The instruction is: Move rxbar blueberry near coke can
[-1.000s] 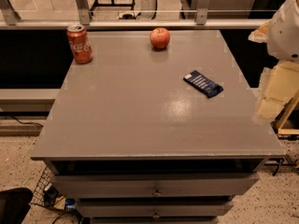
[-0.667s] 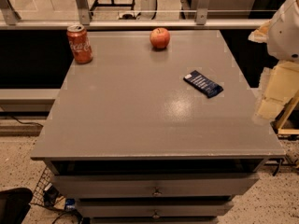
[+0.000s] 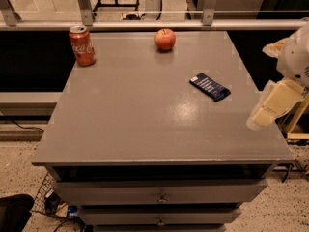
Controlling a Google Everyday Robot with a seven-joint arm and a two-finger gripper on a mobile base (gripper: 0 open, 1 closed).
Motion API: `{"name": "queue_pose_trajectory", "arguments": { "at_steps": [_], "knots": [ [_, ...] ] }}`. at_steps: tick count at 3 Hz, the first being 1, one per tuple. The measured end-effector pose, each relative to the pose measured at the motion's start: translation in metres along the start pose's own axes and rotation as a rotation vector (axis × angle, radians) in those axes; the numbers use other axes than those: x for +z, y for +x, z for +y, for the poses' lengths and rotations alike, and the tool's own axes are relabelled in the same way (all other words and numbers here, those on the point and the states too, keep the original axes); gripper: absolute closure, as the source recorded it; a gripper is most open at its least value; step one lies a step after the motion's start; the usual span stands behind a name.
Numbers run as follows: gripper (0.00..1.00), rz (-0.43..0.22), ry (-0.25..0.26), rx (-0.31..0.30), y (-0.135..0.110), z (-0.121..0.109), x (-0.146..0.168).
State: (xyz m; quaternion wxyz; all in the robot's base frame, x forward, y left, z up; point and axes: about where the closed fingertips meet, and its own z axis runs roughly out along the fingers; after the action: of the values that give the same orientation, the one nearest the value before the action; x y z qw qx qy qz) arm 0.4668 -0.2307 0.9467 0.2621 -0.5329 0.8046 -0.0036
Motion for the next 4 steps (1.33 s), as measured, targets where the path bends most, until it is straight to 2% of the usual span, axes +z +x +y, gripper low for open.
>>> {"name": "queue_pose_trajectory", "arguments": {
  "at_steps": [1,2,3,4],
  "knots": [
    [0.0,-0.181,0.014,0.115,0.002,-0.011,0.037],
    [0.0,-0.375,0.058,0.204,-0.014,-0.034,0.063],
    [0.0,-0.521,0.159,0.252,-0.032,-0.067,0.069],
    [0.0,-0.549,0.239,0.268,-0.037,-0.088,0.064]
  ]
}}
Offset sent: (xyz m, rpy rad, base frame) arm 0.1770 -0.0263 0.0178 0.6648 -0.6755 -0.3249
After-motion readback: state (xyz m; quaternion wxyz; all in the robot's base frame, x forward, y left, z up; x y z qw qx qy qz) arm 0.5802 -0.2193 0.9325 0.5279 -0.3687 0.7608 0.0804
